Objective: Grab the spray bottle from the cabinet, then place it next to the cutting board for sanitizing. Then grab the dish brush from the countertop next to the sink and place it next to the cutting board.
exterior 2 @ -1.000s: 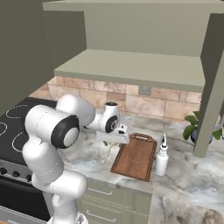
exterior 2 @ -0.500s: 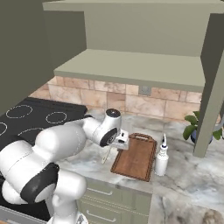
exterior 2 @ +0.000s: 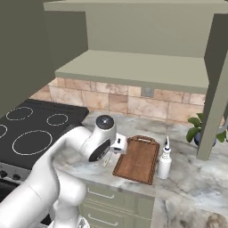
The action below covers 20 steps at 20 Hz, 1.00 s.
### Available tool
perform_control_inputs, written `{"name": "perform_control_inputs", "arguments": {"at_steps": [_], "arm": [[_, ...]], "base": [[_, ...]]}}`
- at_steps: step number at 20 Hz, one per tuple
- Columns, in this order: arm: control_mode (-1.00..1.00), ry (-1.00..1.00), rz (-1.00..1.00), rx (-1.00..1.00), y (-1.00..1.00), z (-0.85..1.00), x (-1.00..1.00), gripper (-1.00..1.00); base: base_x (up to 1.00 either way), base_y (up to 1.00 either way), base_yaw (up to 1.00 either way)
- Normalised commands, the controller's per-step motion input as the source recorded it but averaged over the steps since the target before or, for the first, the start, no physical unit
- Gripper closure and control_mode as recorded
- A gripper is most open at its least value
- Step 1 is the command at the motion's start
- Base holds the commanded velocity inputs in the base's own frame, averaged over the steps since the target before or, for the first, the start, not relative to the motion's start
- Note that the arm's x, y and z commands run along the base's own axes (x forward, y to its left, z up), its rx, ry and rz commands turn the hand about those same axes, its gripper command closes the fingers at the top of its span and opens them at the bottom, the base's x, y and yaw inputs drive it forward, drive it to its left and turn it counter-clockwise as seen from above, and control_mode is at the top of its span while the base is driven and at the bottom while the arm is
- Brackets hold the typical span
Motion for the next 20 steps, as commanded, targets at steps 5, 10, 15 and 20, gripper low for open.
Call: {"name": "perform_control_inputs", "arguments": {"at_steps": [5, 10, 15, 20], "arm": [[-1.0, -0.05, -0.01, 0.0, 0.0, 1.0, -0.58, -1.0], [-1.0, -0.07, -0.02, -0.01, 0.0, 1.0, -0.55, -1.0], [-1.0, -0.09, -0.04, 0.0, 0.0, 1.0, -0.48, -1.0], [-1.0, -0.2, -0.06, 0.02, 0.0, 1.0, -0.61, -1.0]], "base": [[0.0, 0.0, 0.0], [0.0, 0.0, 0.0], [0.0, 0.0, 0.0], [0.0, 0.0, 0.0]]}}
